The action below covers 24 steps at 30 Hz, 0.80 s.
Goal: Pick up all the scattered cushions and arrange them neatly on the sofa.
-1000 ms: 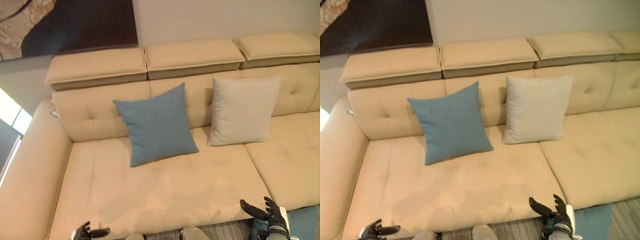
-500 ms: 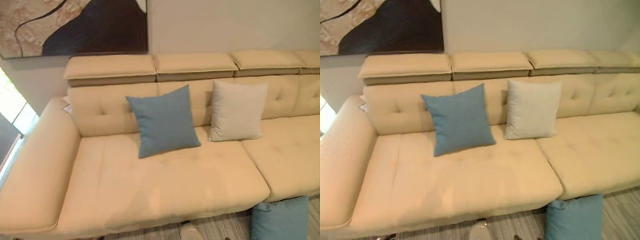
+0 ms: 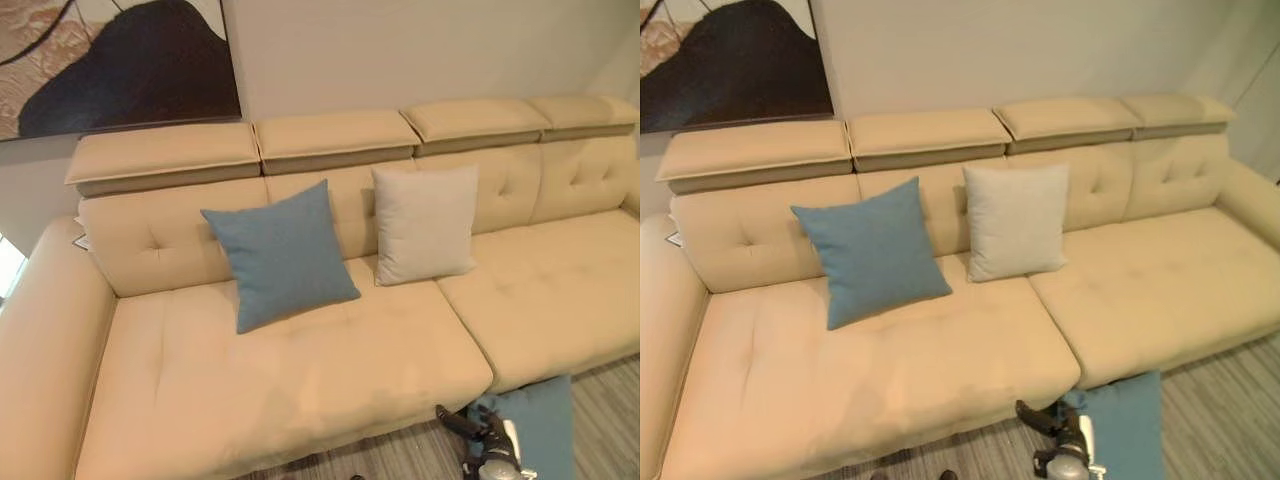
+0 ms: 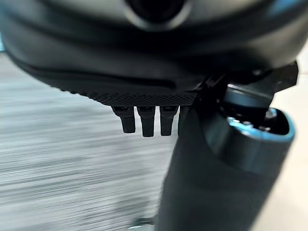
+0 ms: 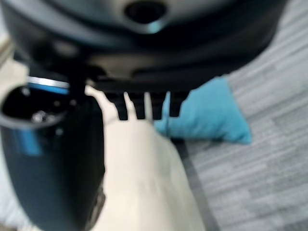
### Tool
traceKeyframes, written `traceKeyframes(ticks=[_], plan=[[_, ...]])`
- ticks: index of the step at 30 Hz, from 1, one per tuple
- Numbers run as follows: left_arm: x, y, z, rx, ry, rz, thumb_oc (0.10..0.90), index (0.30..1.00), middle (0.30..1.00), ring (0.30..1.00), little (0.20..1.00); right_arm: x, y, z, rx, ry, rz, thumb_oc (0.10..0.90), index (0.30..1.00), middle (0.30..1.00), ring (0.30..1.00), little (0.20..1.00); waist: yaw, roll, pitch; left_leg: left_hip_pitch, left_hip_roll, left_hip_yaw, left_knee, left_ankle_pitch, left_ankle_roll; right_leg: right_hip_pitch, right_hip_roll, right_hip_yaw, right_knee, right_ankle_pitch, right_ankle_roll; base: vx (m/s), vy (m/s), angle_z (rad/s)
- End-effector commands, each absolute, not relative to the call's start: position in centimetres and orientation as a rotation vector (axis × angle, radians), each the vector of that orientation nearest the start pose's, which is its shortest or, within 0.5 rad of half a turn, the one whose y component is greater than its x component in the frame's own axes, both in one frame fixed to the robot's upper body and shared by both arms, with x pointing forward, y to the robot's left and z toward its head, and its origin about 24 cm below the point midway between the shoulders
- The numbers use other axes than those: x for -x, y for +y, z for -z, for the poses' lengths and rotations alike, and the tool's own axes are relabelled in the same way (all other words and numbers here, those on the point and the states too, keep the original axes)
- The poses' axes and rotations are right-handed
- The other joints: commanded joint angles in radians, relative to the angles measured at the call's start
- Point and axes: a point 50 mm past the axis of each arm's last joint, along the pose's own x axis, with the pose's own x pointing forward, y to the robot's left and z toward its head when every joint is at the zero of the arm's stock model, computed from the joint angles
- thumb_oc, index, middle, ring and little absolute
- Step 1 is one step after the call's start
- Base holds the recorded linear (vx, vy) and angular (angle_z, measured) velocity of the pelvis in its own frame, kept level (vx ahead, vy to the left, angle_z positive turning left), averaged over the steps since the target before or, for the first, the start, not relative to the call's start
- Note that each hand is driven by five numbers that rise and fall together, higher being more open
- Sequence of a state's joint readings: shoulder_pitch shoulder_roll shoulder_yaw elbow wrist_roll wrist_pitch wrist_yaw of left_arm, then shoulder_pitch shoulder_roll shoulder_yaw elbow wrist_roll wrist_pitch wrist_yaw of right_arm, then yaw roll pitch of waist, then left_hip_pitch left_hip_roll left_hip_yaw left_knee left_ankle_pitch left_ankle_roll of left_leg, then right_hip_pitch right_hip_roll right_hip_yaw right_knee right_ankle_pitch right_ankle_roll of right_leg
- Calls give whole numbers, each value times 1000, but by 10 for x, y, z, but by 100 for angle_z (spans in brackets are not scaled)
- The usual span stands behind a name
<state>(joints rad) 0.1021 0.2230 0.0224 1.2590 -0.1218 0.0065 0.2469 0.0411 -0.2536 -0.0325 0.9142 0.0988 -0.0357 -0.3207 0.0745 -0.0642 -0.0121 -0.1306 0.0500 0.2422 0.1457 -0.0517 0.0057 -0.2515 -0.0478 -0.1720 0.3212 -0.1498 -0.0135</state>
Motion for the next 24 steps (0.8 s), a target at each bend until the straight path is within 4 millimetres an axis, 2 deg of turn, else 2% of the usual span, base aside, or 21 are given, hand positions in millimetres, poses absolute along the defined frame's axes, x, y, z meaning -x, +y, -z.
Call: traceKeyframes(ticks=[1,6,7,8,9,10,11,12,15,18,19,21,24], plan=[[-53,260,161,-246,1287,-526,800,900,900,900,900,-146,-290,101,337,750,582,800,900,900,900,900,-49,23,48,-97,11,-18,23,8,1,265,-53,23,-154,-19,112,-108,-88,-58],[-65,248,162,-228,1257,-483,800,900,900,900,900,-144,-286,105,325,760,579,800,900,900,900,900,-63,41,80,-126,30,-35,44,35,-22,266,-23,22,-203,-20,88,-176,-98,-48],[-72,243,162,-201,1235,-482,800,900,900,900,900,-147,-285,106,328,765,581,800,900,900,900,900,-57,45,115,-148,29,-89,82,50,-53,256,-19,33,-188,-21,77,-154,-10,-22],[-73,243,162,-201,1234,-481,800,900,900,900,900,-148,-285,105,328,765,582,800,900,900,900,900,-58,47,113,-152,30,-90,79,54,-54,253,-17,32,-190,-17,76,-302,12,-48],[-78,240,162,-178,1216,-488,800,900,900,900,900,-156,-281,104,326,748,570,800,900,900,900,900,-48,45,139,-154,-4,-189,98,48,-78,231,-17,50,-177,-2,72,-156,20,-49],[-78,240,162,-178,1216,-488,800,900,900,900,900,-156,-281,104,326,748,570,800,900,900,900,900,-48,45,139,-154,-4,-189,98,48,-78,231,-17,50,-177,-2,72,-228,34,-53],[-79,238,162,-167,1217,-488,800,900,900,900,900,-160,-279,102,330,735,558,800,900,900,900,900,-46,40,144,-150,-30,-251,126,24,-80,218,-21,65,-175,10,74,-141,40,-26],[-76,237,163,-167,1229,-490,800,900,900,900,900,-162,-279,101,336,729,551,800,900,900,900,900,-49,31,144,-135,-37,-282,165,-3,-79,205,-29,78,-170,21,75,-211,77,-26],[-66,236,166,-169,1272,-489,800,900,900,900,900,-171,-282,95,381,697,521,800,900,900,900,900,-60,21,119,-44,-25,-350,211,-53,-67,158,-35,102,-163,46,76,-176,116,-47],[-62,230,168,-180,1298,-464,800,900,900,900,900,-172,-283,94,376,686,520,800,900,900,900,900,-93,45,82,88,0,-431,122,-74,-69,86,-19,131,-120,59,83,-162,221,-20],[-64,224,169,-189,1301,-436,800,900,900,900,900,-172,-284,92,375,677,530,800,900,900,900,900,-110,55,72,113,-6,-446,78,-107,-67,65,-23,141,-108,65,95,-137,239,-12],[-64,221,169,-198,1301,-420,800,900,900,900,900,-170,-286,93,374,687,535,800,900,900,900,900,-121,60,67,117,-17,-430,47,-141,-57,42,-35,149,-90,76,99,-110,164,-5],[-70,218,169,-207,1280,-394,800,900,900,900,900,-169,-288,93,363,694,557,800,900,900,900,900,-132,63,75,109,-43,-415,41,-162,-43,19,-63,155,-82,103,114,-223,276,-4]])
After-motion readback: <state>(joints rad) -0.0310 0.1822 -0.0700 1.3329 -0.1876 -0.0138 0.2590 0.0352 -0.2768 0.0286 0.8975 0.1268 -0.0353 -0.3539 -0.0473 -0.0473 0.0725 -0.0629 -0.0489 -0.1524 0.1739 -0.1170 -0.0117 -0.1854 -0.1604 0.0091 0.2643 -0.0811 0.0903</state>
